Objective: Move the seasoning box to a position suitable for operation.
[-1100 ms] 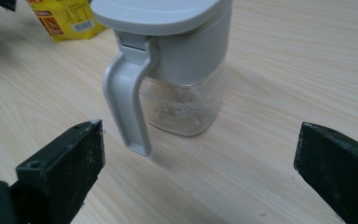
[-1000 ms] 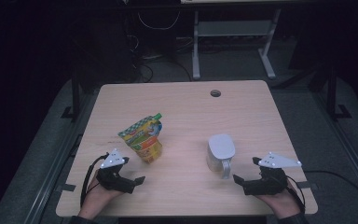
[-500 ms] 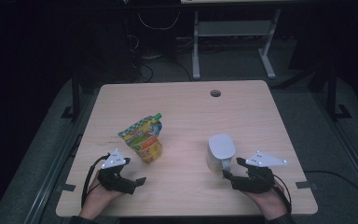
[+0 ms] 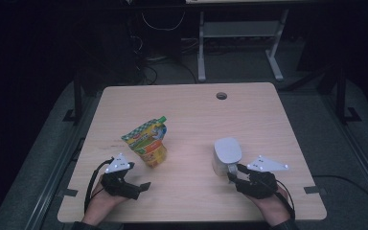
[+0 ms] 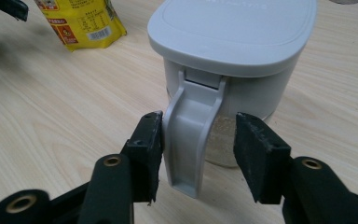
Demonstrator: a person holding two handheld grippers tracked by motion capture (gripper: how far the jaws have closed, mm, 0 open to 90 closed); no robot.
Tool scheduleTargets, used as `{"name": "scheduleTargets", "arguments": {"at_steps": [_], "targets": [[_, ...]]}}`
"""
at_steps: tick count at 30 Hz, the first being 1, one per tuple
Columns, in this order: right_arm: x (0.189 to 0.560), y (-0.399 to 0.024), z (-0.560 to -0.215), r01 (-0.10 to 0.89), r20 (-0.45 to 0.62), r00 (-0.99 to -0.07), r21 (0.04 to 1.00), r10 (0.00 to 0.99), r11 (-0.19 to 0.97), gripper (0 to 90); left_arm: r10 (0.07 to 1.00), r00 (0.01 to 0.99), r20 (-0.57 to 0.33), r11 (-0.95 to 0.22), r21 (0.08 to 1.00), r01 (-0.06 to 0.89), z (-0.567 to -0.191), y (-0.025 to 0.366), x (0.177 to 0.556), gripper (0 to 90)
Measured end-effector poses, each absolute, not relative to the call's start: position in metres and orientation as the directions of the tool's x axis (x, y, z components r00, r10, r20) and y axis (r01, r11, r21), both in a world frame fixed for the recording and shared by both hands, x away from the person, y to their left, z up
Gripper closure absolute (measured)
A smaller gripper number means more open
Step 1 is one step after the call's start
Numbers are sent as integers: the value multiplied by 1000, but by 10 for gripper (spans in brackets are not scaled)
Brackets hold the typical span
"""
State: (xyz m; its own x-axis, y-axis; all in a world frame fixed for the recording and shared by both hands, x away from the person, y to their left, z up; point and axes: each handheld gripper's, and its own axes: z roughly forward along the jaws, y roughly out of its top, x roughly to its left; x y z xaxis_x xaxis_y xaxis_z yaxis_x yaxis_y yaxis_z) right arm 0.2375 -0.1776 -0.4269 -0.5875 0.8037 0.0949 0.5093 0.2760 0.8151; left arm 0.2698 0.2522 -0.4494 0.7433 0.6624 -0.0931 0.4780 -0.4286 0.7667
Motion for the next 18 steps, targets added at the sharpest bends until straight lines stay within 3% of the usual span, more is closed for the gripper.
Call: {"name": "scheduleTargets", "arguments": {"at_steps": [18], "targets": [[245,-198,-429,496,100,-590,828,801,261,603,660,745,-95,-430,766,478,-450,252,270,0]]}}
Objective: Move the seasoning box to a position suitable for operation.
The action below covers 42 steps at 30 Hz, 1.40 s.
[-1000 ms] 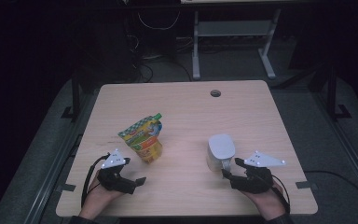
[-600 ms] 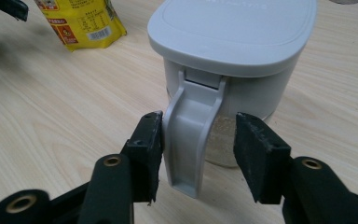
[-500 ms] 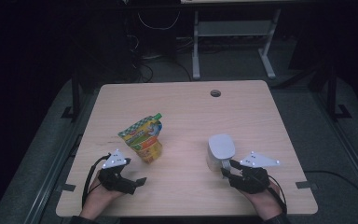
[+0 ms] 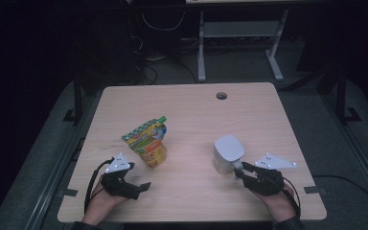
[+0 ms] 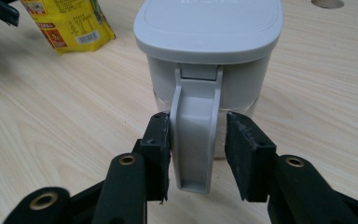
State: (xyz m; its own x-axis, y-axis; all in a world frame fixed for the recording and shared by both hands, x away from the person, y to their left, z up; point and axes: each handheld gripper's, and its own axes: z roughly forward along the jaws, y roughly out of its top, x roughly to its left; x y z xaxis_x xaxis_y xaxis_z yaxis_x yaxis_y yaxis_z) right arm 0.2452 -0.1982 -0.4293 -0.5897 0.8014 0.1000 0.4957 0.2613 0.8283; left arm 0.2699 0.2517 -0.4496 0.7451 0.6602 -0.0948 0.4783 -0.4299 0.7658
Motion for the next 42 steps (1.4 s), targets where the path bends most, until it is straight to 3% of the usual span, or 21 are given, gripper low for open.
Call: {"name": "scheduleTargets", "arguments": {"at_steps": [8,11,42], "targets": [[251,-201,-429,488,110,-590,838,800,245,609,654,751,-91,-443,759,477,-450,251,270,0],[252,-201,-429,472,90,-582,847,808,246,661,656,749,-96,-436,762,479,-450,250,270,0],[271,-205,-427,433,73,-630,860,773,271,684,650,752,-107,-433,761,483,-451,247,270,0]]}}
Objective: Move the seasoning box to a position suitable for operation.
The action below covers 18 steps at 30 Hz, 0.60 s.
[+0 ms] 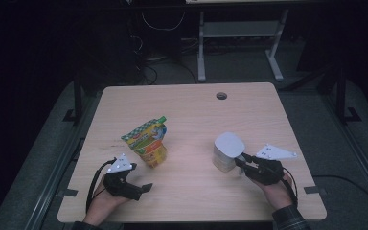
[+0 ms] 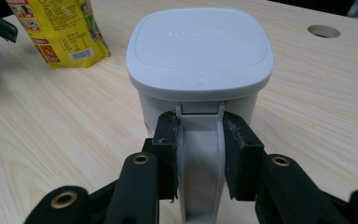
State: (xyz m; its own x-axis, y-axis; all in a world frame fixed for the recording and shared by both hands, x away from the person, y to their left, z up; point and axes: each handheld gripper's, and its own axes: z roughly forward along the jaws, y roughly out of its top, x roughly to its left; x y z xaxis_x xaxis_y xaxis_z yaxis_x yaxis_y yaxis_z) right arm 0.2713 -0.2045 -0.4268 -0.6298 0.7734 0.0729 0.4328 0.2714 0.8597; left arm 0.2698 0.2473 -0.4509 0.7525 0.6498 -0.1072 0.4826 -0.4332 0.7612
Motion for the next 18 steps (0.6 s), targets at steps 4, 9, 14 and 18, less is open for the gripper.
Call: {"name": "scheduleTargets", "arguments": {"at_steps": [4,9,14,18], "targets": [[273,-207,-427,422,72,-646,863,760,277,685,648,754,-107,-434,762,481,-451,247,270,0],[273,-209,-428,405,67,-668,868,741,286,685,646,756,-107,-436,761,481,-451,247,270,0],[270,-204,-426,374,60,-706,877,705,300,685,646,756,-108,-436,761,481,-451,247,270,0],[267,-197,-426,357,59,-735,880,676,312,686,645,757,-107,-438,760,480,-451,247,270,0]]}}
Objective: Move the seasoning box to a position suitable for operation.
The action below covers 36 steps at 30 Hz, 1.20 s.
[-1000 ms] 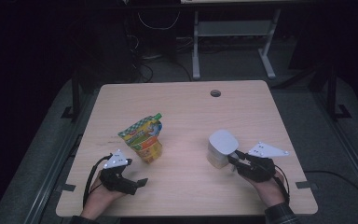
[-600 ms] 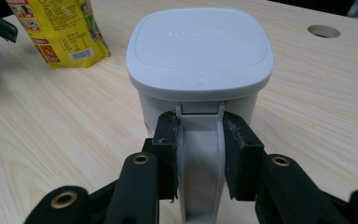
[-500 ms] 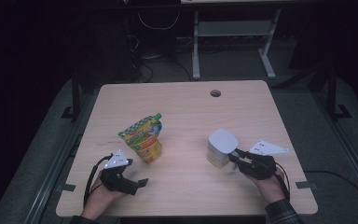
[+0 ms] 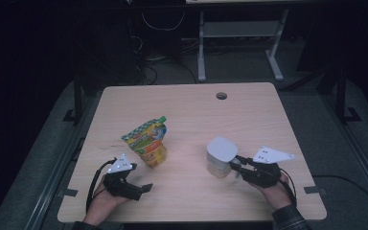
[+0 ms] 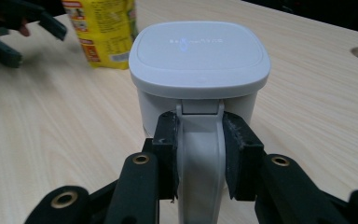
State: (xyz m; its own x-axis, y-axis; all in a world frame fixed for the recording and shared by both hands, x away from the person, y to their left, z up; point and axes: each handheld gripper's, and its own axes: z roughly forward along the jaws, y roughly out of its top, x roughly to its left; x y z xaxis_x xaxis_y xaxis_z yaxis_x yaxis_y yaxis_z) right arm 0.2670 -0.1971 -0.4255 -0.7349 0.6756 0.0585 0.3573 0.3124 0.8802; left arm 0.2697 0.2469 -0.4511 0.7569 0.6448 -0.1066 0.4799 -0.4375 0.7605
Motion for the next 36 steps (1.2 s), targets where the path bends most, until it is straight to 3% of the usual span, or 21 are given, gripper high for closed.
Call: {"name": "scheduleTargets", "arguments": {"at_steps": [17,31,36], "targets": [[265,-172,-427,281,58,-848,893,528,353,684,641,760,-110,-439,759,480,-451,246,270,0],[264,-172,-431,273,47,-854,888,519,370,673,635,764,-111,-445,756,480,-452,245,269,0],[262,-176,-431,294,68,-842,889,535,352,597,634,766,-108,-447,756,477,-451,245,268,0]]}}
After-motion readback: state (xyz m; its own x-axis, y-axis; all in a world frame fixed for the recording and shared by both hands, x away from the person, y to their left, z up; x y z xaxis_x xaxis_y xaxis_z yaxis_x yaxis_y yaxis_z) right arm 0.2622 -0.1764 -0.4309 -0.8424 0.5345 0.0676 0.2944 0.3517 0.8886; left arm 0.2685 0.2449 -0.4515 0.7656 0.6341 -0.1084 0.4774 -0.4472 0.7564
